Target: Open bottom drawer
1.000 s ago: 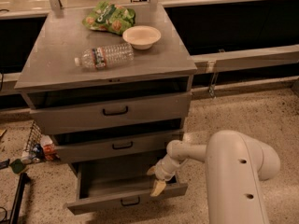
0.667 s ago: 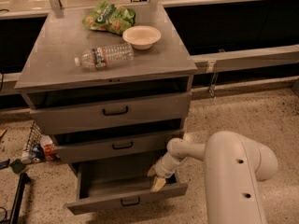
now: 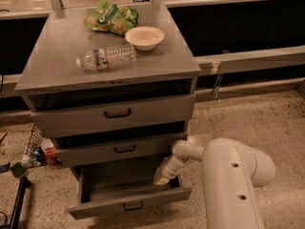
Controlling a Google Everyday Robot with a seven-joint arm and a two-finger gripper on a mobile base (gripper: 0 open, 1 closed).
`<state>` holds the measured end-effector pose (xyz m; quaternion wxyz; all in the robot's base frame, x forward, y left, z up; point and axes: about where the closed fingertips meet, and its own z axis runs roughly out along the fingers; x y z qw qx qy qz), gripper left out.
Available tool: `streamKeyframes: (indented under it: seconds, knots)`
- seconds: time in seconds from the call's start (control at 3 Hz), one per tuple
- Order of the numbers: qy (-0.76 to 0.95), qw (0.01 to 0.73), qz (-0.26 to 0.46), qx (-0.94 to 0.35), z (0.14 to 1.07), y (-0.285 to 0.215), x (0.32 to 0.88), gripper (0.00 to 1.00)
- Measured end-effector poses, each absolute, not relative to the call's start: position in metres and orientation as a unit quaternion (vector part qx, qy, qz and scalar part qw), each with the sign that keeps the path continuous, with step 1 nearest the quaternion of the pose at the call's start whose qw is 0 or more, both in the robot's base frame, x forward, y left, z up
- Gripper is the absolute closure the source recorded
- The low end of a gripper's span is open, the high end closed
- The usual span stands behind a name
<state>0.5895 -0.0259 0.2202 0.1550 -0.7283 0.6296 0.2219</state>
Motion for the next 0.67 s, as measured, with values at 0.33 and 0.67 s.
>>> streamKeyframes:
  seconds: [0.33,0.67]
  knots:
    - [0.621,0.156,0.225,-0.735,0.198,-0.014,0.598,1.0]
    - [0.613,0.153,0.239,-0.738,0.172,0.001,0.597,1.0]
